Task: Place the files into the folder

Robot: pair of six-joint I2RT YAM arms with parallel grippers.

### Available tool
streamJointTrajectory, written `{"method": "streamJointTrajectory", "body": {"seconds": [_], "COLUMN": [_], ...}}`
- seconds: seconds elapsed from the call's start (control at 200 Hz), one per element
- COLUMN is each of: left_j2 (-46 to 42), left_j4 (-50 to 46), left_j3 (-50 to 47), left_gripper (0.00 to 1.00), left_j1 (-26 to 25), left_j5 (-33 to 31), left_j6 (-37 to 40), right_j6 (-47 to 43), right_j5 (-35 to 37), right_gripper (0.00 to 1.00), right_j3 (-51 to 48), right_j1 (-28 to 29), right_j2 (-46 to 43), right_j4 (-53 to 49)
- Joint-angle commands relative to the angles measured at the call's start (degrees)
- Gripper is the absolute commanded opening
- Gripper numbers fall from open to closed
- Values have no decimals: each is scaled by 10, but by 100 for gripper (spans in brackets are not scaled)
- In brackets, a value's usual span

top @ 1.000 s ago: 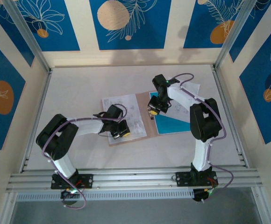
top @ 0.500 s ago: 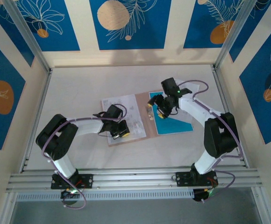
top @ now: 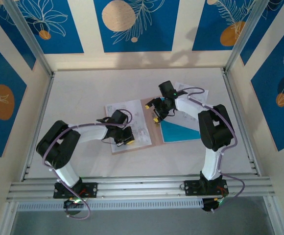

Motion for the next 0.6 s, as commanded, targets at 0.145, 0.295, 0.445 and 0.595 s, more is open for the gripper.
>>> {"method": "streamJointTrajectory", "body": {"seconds": [0.145, 0.295, 0.445, 0.595], "left_j2": [-13, -24, -32, -36], "left_j4": [-90, -102, -114, -121], "left_j3": [-30, -34, -34, -25], "left_gripper": [0, 0, 0, 0], "left_j1": [22, 39, 62, 79], "left_j5": [-42, -46, -50, -48], "left_j6": [29, 42, 57, 70], "right_j6": [14, 15, 4, -41], "right_j5": [-5, -9, -13, -15], "right_gripper": [68, 67, 65, 65], "right_j3": [110, 154, 207, 257], "right_j1": [-3, -3, -9, -12], "right_j2": [55, 103, 143, 142], "right_j4": [-25, -36, -55, -83]}}
